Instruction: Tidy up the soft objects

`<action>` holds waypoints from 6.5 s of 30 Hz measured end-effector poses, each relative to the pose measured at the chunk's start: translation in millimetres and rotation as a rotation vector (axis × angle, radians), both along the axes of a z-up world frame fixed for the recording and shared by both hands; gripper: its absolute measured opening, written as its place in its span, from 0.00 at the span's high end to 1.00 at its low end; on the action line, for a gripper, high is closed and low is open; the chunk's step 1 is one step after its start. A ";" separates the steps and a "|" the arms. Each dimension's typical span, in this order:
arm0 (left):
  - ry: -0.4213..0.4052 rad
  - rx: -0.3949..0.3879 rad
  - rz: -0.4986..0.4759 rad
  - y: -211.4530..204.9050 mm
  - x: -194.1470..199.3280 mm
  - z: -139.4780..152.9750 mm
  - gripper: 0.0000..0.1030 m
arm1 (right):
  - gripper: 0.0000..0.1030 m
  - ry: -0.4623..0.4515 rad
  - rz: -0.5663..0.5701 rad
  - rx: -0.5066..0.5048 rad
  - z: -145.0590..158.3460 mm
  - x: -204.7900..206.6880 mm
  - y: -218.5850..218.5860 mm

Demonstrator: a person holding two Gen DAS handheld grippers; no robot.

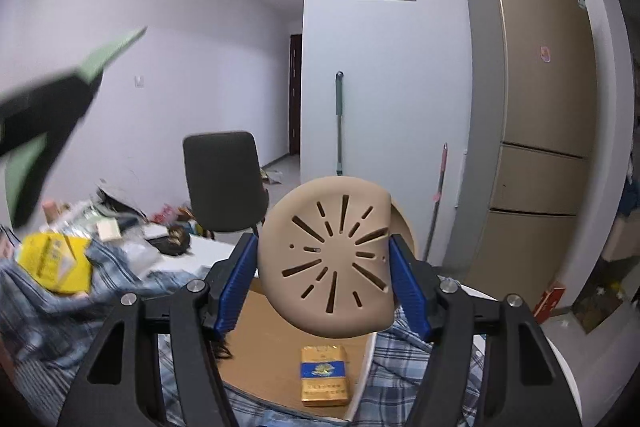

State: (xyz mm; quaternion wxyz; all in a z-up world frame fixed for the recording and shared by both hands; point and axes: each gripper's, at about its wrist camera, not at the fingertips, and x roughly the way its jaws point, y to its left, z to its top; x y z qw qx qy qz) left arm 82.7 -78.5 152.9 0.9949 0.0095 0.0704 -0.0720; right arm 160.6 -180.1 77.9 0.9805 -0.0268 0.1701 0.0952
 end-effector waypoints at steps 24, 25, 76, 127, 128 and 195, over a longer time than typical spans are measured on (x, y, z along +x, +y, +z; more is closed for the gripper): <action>0.492 0.043 0.031 18.1 151.3 -142.7 0.32 | 0.37 0.454 0.097 -0.014 -136.9 73.0 7.9; 0.494 0.058 0.036 16.9 151.1 -146.3 0.32 | 0.37 0.464 0.100 -0.015 -139.5 74.0 8.3; 0.169 0.006 -0.038 29.8 -48.8 -107.5 0.15 | 0.17 0.338 0.160 -0.014 -94.7 -47.1 -27.1; 0.683 -0.070 -0.059 31.8 1.3 -173.6 0.00 | 0.75 0.319 0.233 0.035 -124.3 -48.1 -24.8; 0.714 -0.075 -0.056 30.7 4.0 -179.3 0.00 | 0.75 0.304 0.223 0.034 -121.9 -49.6 -25.5; 0.093 -0.016 -0.047 31.7 -64.4 -96.0 0.32 | 0.75 -0.022 0.156 0.018 -51.0 -83.6 -34.9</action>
